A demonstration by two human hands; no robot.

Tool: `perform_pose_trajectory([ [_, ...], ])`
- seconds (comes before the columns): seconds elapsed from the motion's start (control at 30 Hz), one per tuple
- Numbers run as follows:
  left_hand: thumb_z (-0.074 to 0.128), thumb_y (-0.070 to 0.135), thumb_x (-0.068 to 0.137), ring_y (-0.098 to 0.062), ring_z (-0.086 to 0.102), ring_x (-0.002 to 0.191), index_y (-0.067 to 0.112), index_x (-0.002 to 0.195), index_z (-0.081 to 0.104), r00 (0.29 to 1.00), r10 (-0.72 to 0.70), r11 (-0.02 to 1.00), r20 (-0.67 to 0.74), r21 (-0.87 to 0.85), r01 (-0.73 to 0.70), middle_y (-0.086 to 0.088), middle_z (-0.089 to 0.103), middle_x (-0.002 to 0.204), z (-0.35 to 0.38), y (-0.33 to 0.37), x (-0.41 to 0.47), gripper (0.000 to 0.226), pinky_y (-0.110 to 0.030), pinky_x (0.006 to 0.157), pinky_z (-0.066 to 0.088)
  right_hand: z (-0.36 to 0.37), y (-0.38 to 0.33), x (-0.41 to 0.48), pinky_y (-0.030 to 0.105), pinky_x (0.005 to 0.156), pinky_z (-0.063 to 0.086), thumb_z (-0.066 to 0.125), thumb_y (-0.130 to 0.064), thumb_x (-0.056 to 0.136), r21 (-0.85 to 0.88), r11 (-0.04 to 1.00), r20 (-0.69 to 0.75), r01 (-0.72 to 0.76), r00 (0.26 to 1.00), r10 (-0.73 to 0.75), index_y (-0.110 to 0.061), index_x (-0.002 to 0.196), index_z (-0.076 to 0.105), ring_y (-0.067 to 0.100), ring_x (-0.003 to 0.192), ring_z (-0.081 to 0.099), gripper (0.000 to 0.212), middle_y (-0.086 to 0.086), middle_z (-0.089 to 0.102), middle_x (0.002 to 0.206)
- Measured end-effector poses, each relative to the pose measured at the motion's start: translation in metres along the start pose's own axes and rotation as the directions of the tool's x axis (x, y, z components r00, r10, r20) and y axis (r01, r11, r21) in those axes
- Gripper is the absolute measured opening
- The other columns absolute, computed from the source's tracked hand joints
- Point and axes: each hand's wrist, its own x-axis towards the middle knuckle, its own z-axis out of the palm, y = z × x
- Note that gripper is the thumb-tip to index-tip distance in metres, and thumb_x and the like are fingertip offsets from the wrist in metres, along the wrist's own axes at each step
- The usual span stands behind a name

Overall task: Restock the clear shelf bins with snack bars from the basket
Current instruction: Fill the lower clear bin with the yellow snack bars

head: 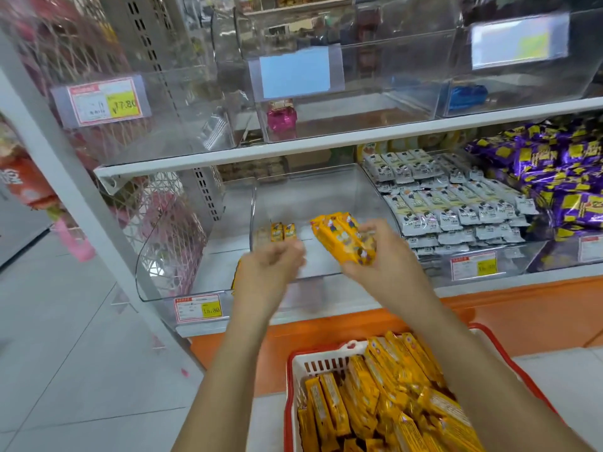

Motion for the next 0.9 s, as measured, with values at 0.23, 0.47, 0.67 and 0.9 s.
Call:
perform_pose_trajectory([
  [0.23, 0.059, 0.014, 0.091, -0.017, 0.058, 0.086, 0.021, 0.099, 0.071, 0.977, 0.109, 0.940, -0.185, 0.339, -0.041, -0.009, 0.064, 0.088, -0.039, -0.023, 0.040, 0.016, -0.019, 0.069, 0.034, 0.066, -0.012, 0.136, 0.028, 0.064, 0.036, 0.058, -0.022, 0.083, -0.420, 0.888, 0.270, -0.186, 0.909, 0.318, -0.014, 0.081, 0.049, 0.028, 0.094, 0.050, 0.013, 0.013, 0.046, 0.104],
  [0.47, 0.059, 0.026, 0.077, -0.015, 0.043, 0.064, 0.069, 0.078, 0.060, 0.991, 0.100, 0.983, -0.087, 0.164, -0.085, 0.000, 0.057, 0.073, -0.042, -0.054, 0.055, 0.044, -0.040, 0.059, 0.047, 0.139, 0.005, 0.178, 0.034, 0.095, 0.040, 0.061, -0.024, 0.086, -0.371, 0.854, 0.118, -0.364, 0.894, 0.432, -0.011, 0.141, 0.032, 0.033, 0.128, 0.041, 0.063, 0.016, 0.045, 0.138],
  [0.67, 0.061, 0.002, 0.087, -0.009, 0.036, 0.050, 0.056, 0.082, 0.067, 0.993, 0.096, 0.989, -0.067, 0.116, -0.088, 0.012, 0.049, 0.052, -0.045, -0.059, 0.057, 0.054, -0.027, 0.059, 0.035, 0.143, 0.003, 0.176, 0.037, 0.103, 0.039, 0.080, -0.044, 0.070, -0.508, 0.851, 0.355, -0.134, 0.868, 0.349, -0.015, 0.141, 0.032, 0.034, 0.128, 0.041, 0.090, 0.018, 0.034, 0.139],
  [0.9, 0.061, 0.005, 0.088, -0.009, 0.058, 0.074, 0.060, 0.084, 0.061, 0.992, 0.106, 0.986, -0.074, 0.134, -0.096, 0.009, 0.064, 0.082, -0.047, -0.061, 0.049, 0.055, -0.033, 0.079, 0.049, 0.140, 0.007, 0.172, 0.037, 0.099, 0.045, 0.082, -0.031, 0.071, -0.414, 0.902, 0.315, -0.122, 0.911, 0.268, -0.010, 0.134, 0.038, 0.033, 0.118, 0.049, 0.079, 0.016, 0.036, 0.134],
])
